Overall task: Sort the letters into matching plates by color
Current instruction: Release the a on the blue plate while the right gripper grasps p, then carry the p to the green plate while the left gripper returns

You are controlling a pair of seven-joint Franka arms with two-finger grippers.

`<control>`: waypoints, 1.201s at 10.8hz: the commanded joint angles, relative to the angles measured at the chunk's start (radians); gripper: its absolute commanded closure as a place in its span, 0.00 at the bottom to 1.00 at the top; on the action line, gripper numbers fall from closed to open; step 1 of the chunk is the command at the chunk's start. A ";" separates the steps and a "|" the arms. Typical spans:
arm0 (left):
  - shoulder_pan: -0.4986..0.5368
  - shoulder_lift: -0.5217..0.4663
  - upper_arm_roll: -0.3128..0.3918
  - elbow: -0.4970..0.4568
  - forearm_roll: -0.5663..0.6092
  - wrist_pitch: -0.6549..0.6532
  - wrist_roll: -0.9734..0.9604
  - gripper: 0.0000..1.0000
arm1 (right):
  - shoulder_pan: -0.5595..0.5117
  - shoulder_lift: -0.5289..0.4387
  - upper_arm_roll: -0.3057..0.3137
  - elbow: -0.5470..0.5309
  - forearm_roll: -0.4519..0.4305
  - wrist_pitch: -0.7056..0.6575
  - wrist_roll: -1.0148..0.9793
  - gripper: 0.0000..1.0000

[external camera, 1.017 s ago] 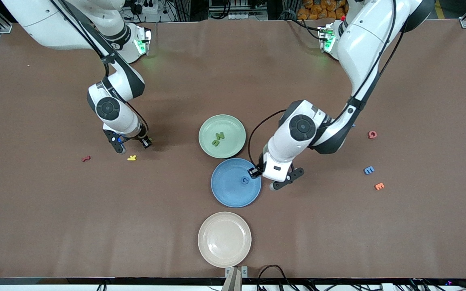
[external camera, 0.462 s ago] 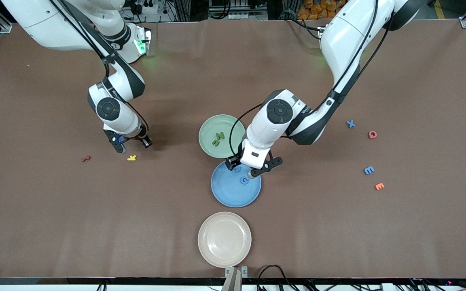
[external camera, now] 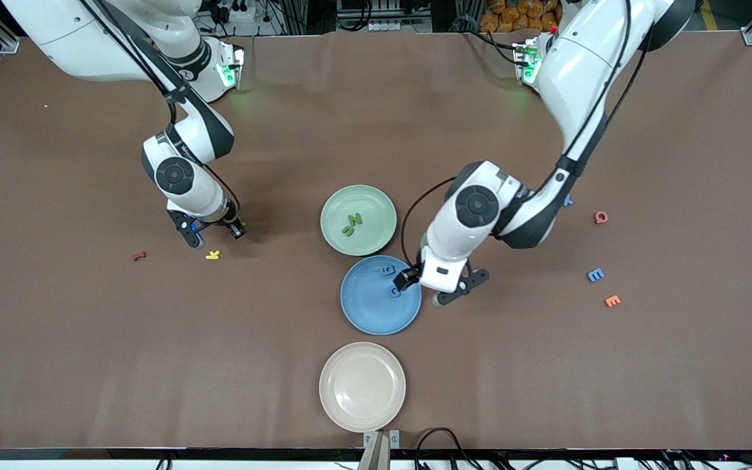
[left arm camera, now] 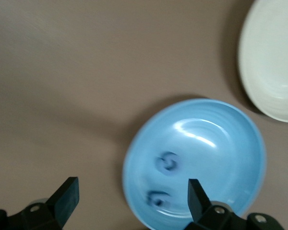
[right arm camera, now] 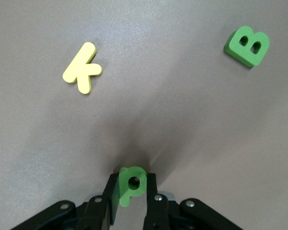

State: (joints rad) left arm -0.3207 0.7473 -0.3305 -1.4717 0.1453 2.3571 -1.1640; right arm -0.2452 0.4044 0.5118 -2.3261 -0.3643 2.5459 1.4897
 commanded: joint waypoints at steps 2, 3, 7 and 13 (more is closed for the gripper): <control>0.066 -0.064 -0.004 -0.039 0.023 -0.162 0.116 0.00 | -0.005 0.001 0.014 0.023 0.002 0.008 -0.008 0.97; 0.077 -0.097 -0.004 -0.083 0.023 -0.170 0.121 0.00 | 0.003 0.001 0.016 0.031 0.008 0.007 -0.006 0.97; 0.162 -0.255 -0.007 -0.270 0.023 -0.170 0.205 0.00 | 0.058 0.002 0.028 0.080 0.015 0.004 0.052 0.97; 0.284 -0.436 -0.013 -0.461 0.022 -0.223 0.541 0.00 | 0.257 0.002 0.031 0.290 0.260 -0.176 0.121 0.97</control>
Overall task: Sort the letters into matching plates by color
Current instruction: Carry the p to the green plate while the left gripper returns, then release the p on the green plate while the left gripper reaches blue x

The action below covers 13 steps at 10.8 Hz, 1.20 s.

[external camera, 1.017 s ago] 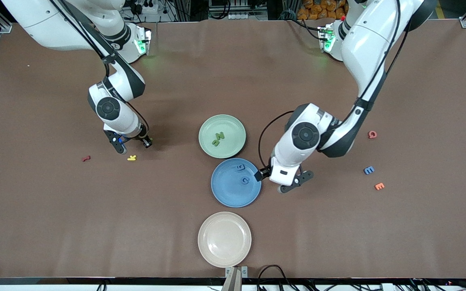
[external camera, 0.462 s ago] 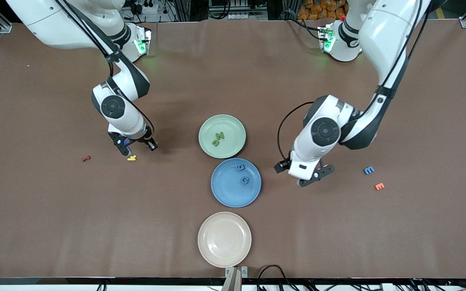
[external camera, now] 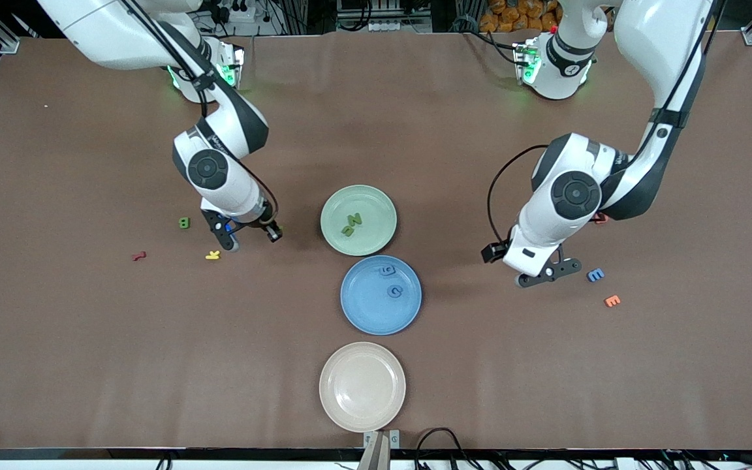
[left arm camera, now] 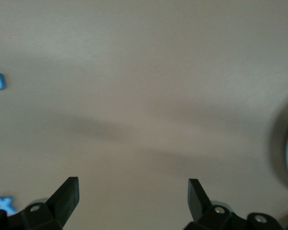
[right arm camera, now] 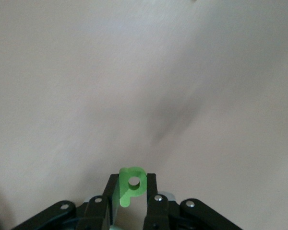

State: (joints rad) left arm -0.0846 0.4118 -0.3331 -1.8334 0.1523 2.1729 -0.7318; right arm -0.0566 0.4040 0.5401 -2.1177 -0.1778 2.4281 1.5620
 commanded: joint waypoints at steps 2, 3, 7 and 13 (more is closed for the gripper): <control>0.097 -0.163 -0.010 -0.185 0.015 -0.041 0.153 0.00 | 0.130 0.021 0.001 0.116 0.075 -0.057 0.119 0.97; 0.132 -0.179 -0.010 -0.202 0.016 -0.041 0.190 0.00 | 0.159 0.035 0.000 0.137 0.075 -0.053 0.145 0.97; 0.224 -0.176 -0.010 -0.259 0.013 -0.003 0.241 0.00 | 0.282 0.105 -0.041 0.203 0.044 -0.043 0.190 0.97; 0.286 -0.182 -0.009 -0.426 0.012 0.194 0.073 0.00 | 0.386 0.165 -0.131 0.239 0.037 0.003 0.190 0.74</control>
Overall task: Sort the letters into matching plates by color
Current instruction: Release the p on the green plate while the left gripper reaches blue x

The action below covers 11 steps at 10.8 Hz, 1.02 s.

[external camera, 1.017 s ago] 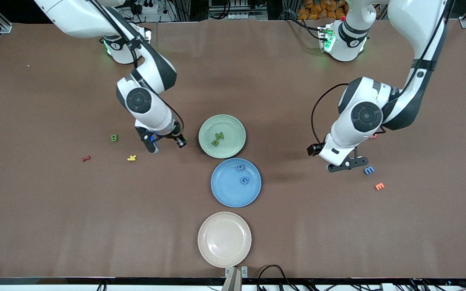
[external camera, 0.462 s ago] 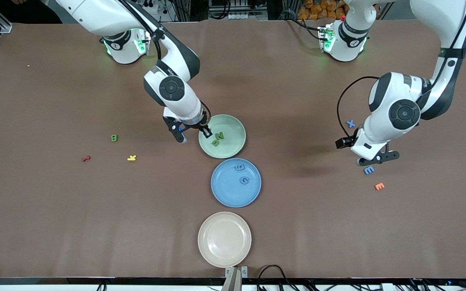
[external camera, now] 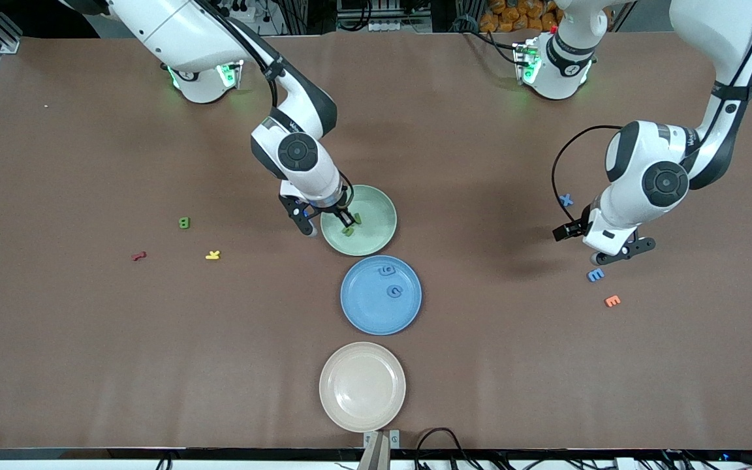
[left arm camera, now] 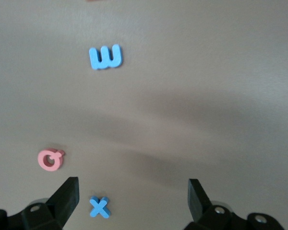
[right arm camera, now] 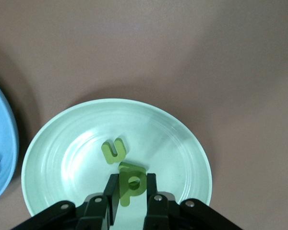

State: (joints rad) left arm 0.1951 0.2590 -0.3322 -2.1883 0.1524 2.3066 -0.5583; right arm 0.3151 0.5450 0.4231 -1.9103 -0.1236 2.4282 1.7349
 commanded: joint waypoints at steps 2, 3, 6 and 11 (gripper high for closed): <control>0.006 -0.030 -0.010 -0.140 0.013 0.137 -0.161 0.00 | 0.015 0.030 -0.014 0.037 -0.019 0.005 0.017 0.31; 0.006 -0.035 -0.010 -0.187 0.015 0.192 -0.163 0.00 | 0.015 0.030 -0.014 0.037 -0.019 0.005 0.015 0.14; 0.009 -0.053 -0.007 -0.296 0.015 0.281 -0.163 0.00 | 0.002 0.021 -0.014 0.039 -0.054 0.000 0.006 0.01; 0.059 -0.104 -0.007 -0.381 0.064 0.283 -0.158 0.00 | -0.046 -0.034 -0.012 0.051 -0.133 -0.119 -0.297 0.00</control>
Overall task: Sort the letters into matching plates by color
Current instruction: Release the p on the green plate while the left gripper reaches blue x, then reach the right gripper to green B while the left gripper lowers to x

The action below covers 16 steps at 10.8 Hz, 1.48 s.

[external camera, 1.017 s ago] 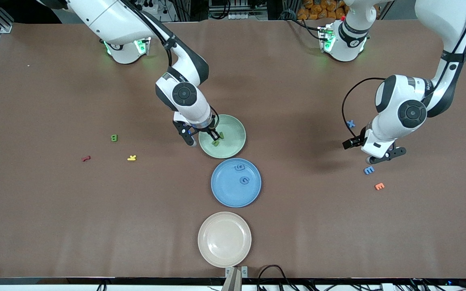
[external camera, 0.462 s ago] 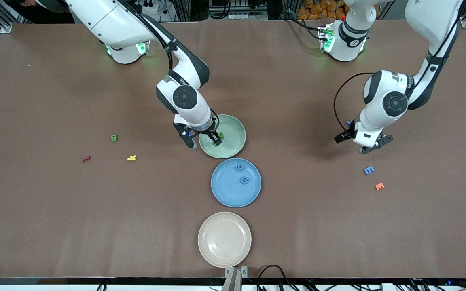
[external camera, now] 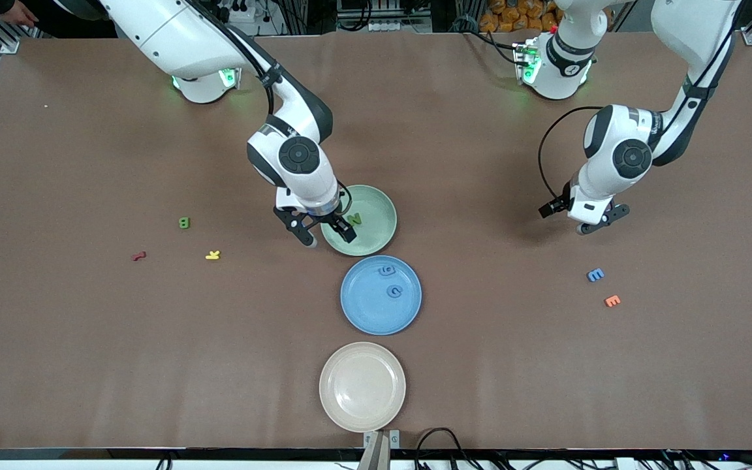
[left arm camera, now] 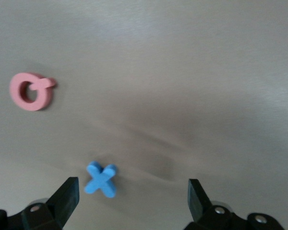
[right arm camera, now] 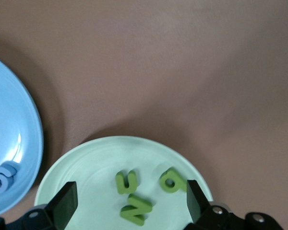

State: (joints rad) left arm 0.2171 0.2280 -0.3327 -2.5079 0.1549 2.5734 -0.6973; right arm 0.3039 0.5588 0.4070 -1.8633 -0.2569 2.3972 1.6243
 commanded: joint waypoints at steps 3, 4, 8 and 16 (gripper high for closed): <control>0.054 -0.117 -0.009 -0.049 0.086 -0.036 0.071 0.00 | -0.074 -0.105 0.004 0.003 0.028 -0.165 -0.327 0.00; 0.056 -0.140 -0.009 -0.046 0.086 -0.065 0.117 0.00 | -0.083 -0.120 0.003 0.001 0.051 -0.187 -0.387 0.01; 0.056 -0.174 -0.017 -0.055 0.074 -0.156 0.125 0.00 | -0.138 -0.249 -0.077 -0.094 0.130 -0.268 -0.835 0.04; 0.047 -0.174 -0.066 -0.129 0.074 -0.130 0.021 0.00 | -0.209 -0.353 -0.158 -0.192 0.168 -0.294 -1.147 0.09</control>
State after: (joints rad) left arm 0.2609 0.0829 -0.3689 -2.6083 0.2192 2.4313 -0.6367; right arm 0.1122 0.2704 0.2724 -1.9892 -0.1170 2.0988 0.5681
